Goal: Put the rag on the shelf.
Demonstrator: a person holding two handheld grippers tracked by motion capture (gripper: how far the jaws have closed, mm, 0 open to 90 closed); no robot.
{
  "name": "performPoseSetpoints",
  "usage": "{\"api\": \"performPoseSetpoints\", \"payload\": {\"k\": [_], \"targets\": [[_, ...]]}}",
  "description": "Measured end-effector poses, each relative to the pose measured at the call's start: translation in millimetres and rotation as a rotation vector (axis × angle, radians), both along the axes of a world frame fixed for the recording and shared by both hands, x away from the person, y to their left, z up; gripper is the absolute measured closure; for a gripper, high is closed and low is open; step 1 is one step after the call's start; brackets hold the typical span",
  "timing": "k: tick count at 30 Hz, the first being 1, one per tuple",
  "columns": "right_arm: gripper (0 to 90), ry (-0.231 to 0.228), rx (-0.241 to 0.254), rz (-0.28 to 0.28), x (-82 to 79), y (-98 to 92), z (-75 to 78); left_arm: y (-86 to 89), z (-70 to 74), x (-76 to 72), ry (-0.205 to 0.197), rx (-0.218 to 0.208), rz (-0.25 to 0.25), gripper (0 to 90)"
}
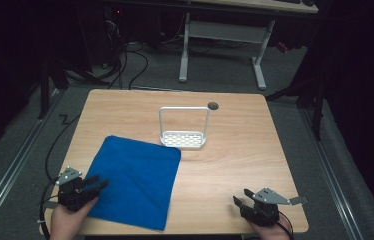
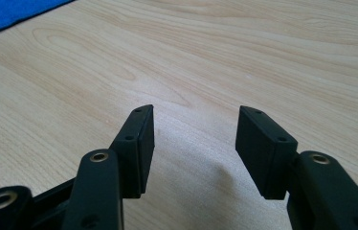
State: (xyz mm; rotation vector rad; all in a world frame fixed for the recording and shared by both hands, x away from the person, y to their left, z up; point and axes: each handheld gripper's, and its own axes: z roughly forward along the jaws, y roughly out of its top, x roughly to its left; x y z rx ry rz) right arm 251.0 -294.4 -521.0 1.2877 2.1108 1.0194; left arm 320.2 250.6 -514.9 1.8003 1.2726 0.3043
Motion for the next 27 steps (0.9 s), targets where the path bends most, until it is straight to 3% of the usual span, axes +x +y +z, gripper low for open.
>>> {"api": "performPoseSetpoints", "payload": {"k": [15,22,27], "targets": [[49.6,0.004,0.029,-0.014,-3.3,-5.2,-0.8,-7.7,-7.1,3.8,0.017,0.032,-0.022,52.3],[52.1,-0.006,0.032,0.018,-0.6,1.8,0.4,-13.3,-7.9,1.9,0.013,0.055,-0.033,52.5],[53.9,-0.003,0.052,0.07,16.7,21.3,7.3,-13.7,-7.7,-0.8,0.01,0.068,-0.034,53.8]]}}
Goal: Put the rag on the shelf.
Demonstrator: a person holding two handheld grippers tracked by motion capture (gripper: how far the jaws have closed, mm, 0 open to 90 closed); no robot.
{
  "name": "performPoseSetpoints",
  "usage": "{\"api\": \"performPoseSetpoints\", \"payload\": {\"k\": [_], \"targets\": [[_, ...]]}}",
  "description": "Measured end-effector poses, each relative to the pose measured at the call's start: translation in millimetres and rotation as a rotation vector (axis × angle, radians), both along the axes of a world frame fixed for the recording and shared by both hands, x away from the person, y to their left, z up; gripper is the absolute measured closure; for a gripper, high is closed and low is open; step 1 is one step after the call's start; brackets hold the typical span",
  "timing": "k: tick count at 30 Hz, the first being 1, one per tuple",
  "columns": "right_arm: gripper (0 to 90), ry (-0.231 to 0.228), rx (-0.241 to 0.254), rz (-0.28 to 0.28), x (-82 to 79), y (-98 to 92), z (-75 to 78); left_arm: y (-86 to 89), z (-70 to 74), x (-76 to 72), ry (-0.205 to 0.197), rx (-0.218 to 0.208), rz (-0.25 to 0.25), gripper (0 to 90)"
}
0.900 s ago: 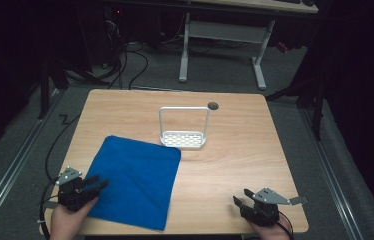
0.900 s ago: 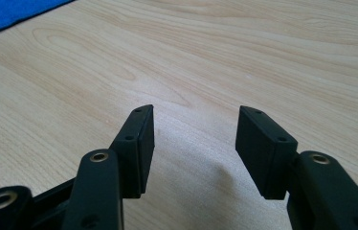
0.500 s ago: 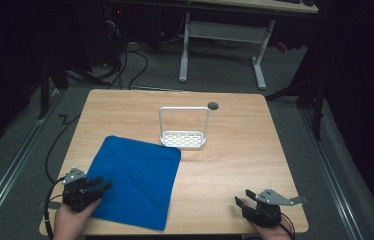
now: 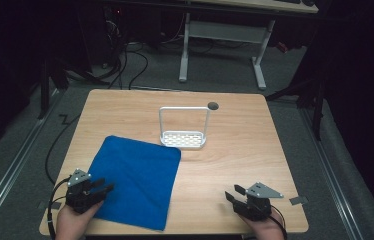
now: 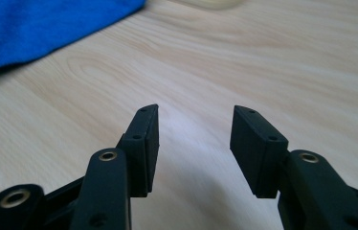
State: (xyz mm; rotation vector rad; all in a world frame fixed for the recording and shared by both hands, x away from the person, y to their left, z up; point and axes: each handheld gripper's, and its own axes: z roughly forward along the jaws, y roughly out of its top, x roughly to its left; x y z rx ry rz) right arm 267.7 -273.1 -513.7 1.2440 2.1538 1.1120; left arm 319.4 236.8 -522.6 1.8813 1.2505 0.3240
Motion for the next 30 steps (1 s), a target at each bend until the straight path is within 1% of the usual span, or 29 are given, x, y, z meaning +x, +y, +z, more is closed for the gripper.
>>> {"api": "performPoseSetpoints", "payload": {"k": [1,2,3,6,7,8,10,14,16,17,18,20,21,23,24,26,28,29,30], "targets": [[56.1,-0.007,-0.007,0.03,9.9,12.2,2.4,1.2,-1.4,-0.4,0.008,0.004,0.0,54.1],[56.1,-0.007,-0.007,0.03,9.9,12.2,2.4,1.2,-1.4,-0.4,0.008,0.004,0.0,55.0],[56.7,-0.007,-0.005,0.043,14.5,18.0,3.5,2.4,-2.1,-0.3,0.013,0.014,-0.002,55.0],[60.3,0.001,-0.011,0.103,36.9,48.0,5.2,5.4,-4.0,1.5,0.019,0.024,0.002,58.4],[64.5,0.002,-0.012,0.14,49.0,69.2,5.5,7.1,-5.6,2.6,0.033,0.024,-0.003,60.4],[64.5,0.002,-0.012,0.14,49.0,69.2,5.5,7.1,-5.6,2.6,0.033,0.024,-0.003,61.7],[71.3,0.006,-0.007,0.175,58.6,90.8,6.3,8.1,-7.0,3.4,0.049,0.037,-0.011,63.4],[84.0,0.004,-0.028,0.244,70.5,132.6,5.5,10.3,-7.4,4.5,0.057,0.029,-0.013,65.8],[87.9,0.021,-0.056,0.277,75.2,151.6,1.2,10.1,-7.3,4.4,0.056,0.043,-0.019,67.4],[89.7,0.041,-0.069,0.301,77.3,161.9,-2.8,10.1,-6.9,4.1,0.059,0.047,-0.023,68.6],[89.7,0.041,-0.069,0.301,77.3,161.9,-2.8,10.1,-6.9,4.1,0.059,0.047,-0.023,69.3],[90.0,0.058,-0.093,0.321,77.4,169.9,-7.6,10.3,-6.4,3.4,0.067,0.049,-0.029,70.3],[90.0,0.079,-0.125,0.324,76.9,173.2,-12.8,10.2,-6.2,3.0,0.07,0.047,-0.035,70.7],[90.0,0.087,-0.131,0.324,77.1,172.9,-13.9,9.9,-5.9,2.1,0.073,0.05,-0.042,70.8],[90.0,0.09,-0.116,0.319,77.3,171.6,-14.5,9.4,-6.0,1.5,0.07,0.051,-0.044,70.9],[90.0,0.094,-0.123,0.315,77.7,168.6,-13.9,8.2,-6.0,0.0,0.077,0.044,-0.057,71.5],[90.0,0.093,-0.13,0.31,76.0,163.8,-13.6,4.5,-5.6,-2.5,0.086,0.036,-0.083,72.1],[90.0,0.092,-0.131,0.3,72.7,154.3,-13.3,1.8,-5.2,-4.0,0.091,0.038,-0.099,72.2],[90.0,0.092,-0.131,0.3,72.7,154.3,-13.3,-0.8,-5.0,-5.4,0.092,0.039,-0.112,72.2]]}}
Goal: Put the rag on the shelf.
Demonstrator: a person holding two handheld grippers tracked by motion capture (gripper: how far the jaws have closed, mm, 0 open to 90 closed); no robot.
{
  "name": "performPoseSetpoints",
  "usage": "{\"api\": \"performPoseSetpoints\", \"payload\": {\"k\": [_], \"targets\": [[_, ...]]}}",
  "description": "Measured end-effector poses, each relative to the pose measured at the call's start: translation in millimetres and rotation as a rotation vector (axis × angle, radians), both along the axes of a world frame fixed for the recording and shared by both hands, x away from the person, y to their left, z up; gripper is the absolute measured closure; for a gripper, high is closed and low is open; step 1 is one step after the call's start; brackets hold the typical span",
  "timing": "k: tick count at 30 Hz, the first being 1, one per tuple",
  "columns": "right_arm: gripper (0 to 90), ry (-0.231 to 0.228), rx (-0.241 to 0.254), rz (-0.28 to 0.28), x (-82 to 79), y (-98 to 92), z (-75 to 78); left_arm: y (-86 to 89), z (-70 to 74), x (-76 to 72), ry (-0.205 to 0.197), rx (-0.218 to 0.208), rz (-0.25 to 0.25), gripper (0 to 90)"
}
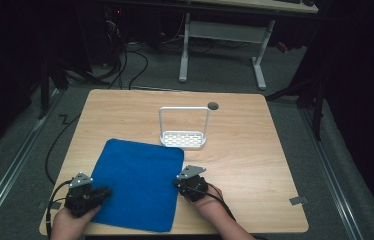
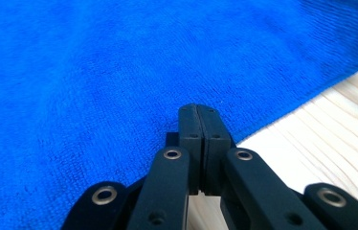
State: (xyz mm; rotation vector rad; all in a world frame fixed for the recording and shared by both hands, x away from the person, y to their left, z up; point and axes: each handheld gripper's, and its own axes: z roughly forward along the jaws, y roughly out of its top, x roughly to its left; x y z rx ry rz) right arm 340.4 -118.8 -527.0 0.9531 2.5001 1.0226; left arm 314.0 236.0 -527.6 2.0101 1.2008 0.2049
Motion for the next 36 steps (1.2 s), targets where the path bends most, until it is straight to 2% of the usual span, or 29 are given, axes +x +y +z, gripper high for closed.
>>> {"api": "performPoseSetpoints", "payload": {"k": [7,9,10,11,12,13,14,15,16,17,19,20,21,24,25,27,28,29,30,31,32,33,36], "targets": [[90.0,0.002,0.016,-0.059,-14.1,-44.3,-0.3,-39.6,1.3,-15.6,0.017,-0.007,-0.181,72.2],[90.0,-0.003,0.011,-0.092,-20.1,-66.0,0.1,-50.5,1.4,-18.0,0.017,-0.008,-0.214,72.1],[90.0,-0.003,0.011,-0.092,-20.1,-66.0,0.1,-56.8,1.0,-18.5,0.019,-0.018,-0.232,72.1],[90.0,-0.006,0.006,-0.114,-24.2,-80.2,0.4,-62.8,0.5,-18.5,0.025,-0.029,-0.254,72.0],[90.0,-0.006,0.006,-0.114,-24.2,-80.2,0.4,-69.3,0.0,-18.3,0.03,-0.042,-0.269,72.0],[90.0,-0.016,-0.003,-0.139,-27.8,-94.4,0.5,-81.7,0.0,-17.5,0.049,-0.061,-0.306,71.4],[90.0,-0.016,-0.003,-0.139,-27.8,-94.4,0.5,-81.7,0.0,-17.5,0.049,-0.061,-0.306,70.2],[90.0,-0.022,-0.008,-0.167,-30.1,-108.5,0.7,-92.4,1.3,-16.5,0.058,-0.081,-0.337,68.6],[90.0,-0.022,-0.008,-0.167,-30.1,-108.5,0.7,-92.4,1.3,-16.5,0.058,-0.081,-0.337,67.6],[90.0,-0.028,-0.011,-0.182,-30.6,-114.9,0.6,-97.0,4.2,-15.4,0.027,-0.064,-0.342,67.6],[89.7,-0.03,-0.016,-0.235,-29.8,-132.1,1.0,-98.5,8.0,-9.4,-0.016,-0.064,-0.323,66.2],[89.7,-0.03,-0.016,-0.235,-29.8,-132.1,1.0,-97.5,9.7,-3.7,-0.042,-0.059,-0.303,66.2],[85.0,-0.019,0.009,-0.256,-27.7,-138.8,1.6,-96.4,10.6,2.6,-0.068,-0.05,-0.266,66.6],[82.8,-0.038,0.033,-0.267,-25.3,-139.7,4.1,-93.8,8.9,22.2,-0.109,-0.023,-0.194,66.7],[79.6,-0.057,0.057,-0.284,-17.5,-135.8,7.6,-95.1,4.8,33.6,-0.101,-0.022,-0.164,66.4],[78.8,-0.061,0.057,-0.285,-13.3,-133.8,8.0,-96.4,2.4,37.8,-0.099,-0.014,-0.154,66.1],[77.3,-0.058,0.057,-0.292,-7.1,-130.7,7.7,-98.6,0.0,40.9,-0.094,0.009,-0.149,65.9],[76.8,-0.053,0.054,-0.303,-1.5,-128.3,6.7,-100.9,-2.1,42.5,-0.086,0.032,-0.149,65.6],[76.5,-0.048,0.049,-0.303,2.7,-126.6,5.0,-101.6,-2.8,42.0,-0.095,0.03,-0.149,65.3],[75.5,-0.033,0.021,-0.299,5.5,-123.0,0.4,-101.8,-2.7,41.1,-0.093,0.028,-0.149,64.8],[75.5,-0.033,0.021,-0.299,5.5,-123.0,0.4,-101.8,-2.4,40.0,-0.087,0.028,-0.151,64.8],[75.4,-0.053,-0.002,-0.28,0.6,-120.6,-1.8,-101.7,-2.3,37.9,-0.086,0.029,-0.154,64.8],[75.2,-0.049,-0.007,-0.266,-6.6,-120.6,-1.2,-101.1,-2.2,28.6,-0.076,0.018,-0.163,64.8]]}}
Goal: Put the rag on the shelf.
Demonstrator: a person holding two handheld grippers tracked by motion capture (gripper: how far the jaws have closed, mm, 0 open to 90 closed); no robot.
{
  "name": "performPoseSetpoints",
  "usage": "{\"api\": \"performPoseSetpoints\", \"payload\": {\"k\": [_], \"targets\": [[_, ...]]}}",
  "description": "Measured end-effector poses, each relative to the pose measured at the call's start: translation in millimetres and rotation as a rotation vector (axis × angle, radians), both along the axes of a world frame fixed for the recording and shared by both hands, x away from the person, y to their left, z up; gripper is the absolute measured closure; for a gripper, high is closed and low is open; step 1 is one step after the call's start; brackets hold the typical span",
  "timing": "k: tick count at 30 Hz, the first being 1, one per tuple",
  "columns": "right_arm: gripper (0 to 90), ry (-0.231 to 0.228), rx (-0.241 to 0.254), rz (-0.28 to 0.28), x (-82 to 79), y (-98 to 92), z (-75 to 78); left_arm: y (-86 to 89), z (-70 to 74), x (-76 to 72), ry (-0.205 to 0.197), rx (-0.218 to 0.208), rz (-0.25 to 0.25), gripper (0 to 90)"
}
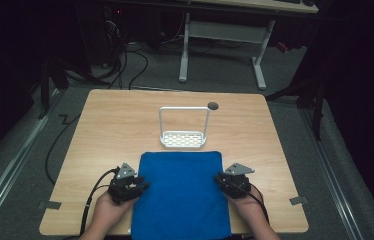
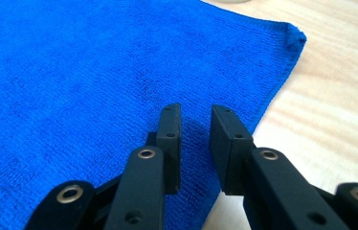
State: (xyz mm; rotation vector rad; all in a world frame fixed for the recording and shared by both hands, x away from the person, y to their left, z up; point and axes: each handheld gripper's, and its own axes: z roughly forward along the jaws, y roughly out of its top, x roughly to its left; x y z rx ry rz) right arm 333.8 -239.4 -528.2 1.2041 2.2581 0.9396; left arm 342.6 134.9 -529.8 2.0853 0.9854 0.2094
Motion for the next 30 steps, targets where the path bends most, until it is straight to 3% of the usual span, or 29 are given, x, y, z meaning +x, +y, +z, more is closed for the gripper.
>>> {"api": "performPoseSetpoints", "payload": {"k": [3,9,10,11,15,18,24,30], "targets": [[74.0,0.009,0.014,0.014,-11.9,-3.9,0.0,1.0,0.2,-14.5,0.012,-0.009,-0.037,64.9],[69.7,0.043,0.018,0.034,-36.3,-12.3,2.8,4.9,2.5,-34.0,0.085,-0.041,-0.099,65.0],[67.7,0.04,0.02,0.036,-37.5,-13.1,3.6,4.7,3.6,-33.2,0.079,-0.036,-0.102,65.1],[66.8,0.001,0.031,0.022,-37.4,-15.1,6.5,5.3,4.2,-32.2,0.064,-0.04,-0.1,65.0],[66.6,-0.037,0.136,-0.025,-32.4,-23.7,13.1,16.9,10.6,-16.4,-0.018,-0.089,0.007,64.8],[66.1,-0.028,0.119,-0.01,-30.2,-25.0,9.3,25.6,11.4,8.3,-0.046,-0.094,0.127,68.6],[65.6,-0.027,0.11,-0.005,-28.3,-26.3,7.5,16.4,0.1,36.6,-0.011,-0.091,0.154,65.2],[63.5,-0.029,0.103,-0.012,-26.6,-28.2,5.9,4.7,-4.7,43.3,0.0,-0.061,0.141,66.7]]}}
